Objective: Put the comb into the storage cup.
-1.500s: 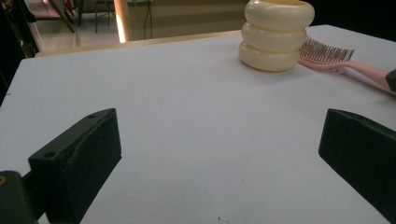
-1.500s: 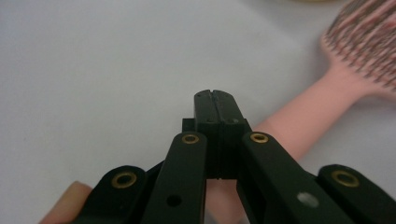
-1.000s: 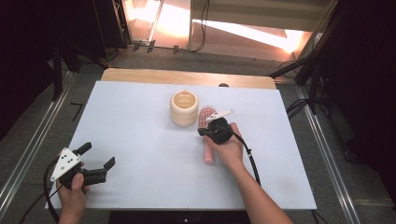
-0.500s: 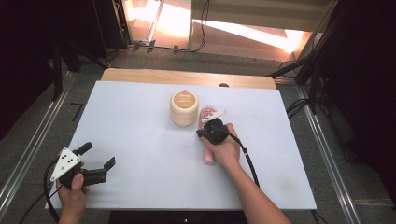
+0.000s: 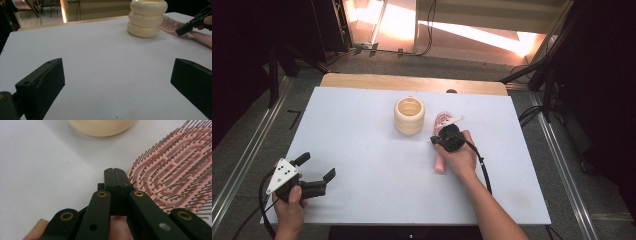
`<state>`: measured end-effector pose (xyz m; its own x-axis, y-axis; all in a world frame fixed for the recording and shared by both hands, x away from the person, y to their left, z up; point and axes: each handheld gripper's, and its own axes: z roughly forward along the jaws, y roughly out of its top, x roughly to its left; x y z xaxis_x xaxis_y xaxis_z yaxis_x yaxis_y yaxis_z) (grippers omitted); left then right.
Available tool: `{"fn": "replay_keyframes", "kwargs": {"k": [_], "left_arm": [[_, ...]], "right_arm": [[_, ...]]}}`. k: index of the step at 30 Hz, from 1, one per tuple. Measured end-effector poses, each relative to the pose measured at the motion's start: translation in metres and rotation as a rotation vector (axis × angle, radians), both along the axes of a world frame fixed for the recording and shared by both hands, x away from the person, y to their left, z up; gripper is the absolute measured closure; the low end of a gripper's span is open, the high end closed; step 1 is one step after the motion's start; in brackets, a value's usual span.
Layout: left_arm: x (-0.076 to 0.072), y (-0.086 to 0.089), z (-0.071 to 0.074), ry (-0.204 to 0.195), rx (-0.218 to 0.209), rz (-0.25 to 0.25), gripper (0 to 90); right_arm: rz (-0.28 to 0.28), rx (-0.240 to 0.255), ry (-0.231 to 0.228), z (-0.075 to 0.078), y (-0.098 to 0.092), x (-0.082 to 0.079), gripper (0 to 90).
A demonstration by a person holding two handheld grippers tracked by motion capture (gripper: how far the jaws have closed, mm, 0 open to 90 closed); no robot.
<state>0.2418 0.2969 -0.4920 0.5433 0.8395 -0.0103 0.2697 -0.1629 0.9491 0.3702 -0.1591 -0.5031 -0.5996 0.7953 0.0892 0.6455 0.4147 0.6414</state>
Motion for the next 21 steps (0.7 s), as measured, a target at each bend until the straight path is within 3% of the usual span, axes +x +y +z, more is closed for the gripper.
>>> {"fn": "replay_keyframes", "kwargs": {"k": [6,15,21], "left_arm": [[0.000,0.000,0.000,0.001,0.001,0.001,0.0],[0.000,0.000,0.000,-0.001,0.000,-0.001,0.0],[0.000,-0.001,0.000,0.000,-0.001,-0.001,0.0]], "right_arm": [[0.006,0.072,-0.009,0.007,-0.005,-0.009,88.0],[0.089,0.093,-0.001,0.007,0.006,-0.053,88.0],[0.113,0.089,0.013,0.004,0.010,-0.069,87.9]]}}
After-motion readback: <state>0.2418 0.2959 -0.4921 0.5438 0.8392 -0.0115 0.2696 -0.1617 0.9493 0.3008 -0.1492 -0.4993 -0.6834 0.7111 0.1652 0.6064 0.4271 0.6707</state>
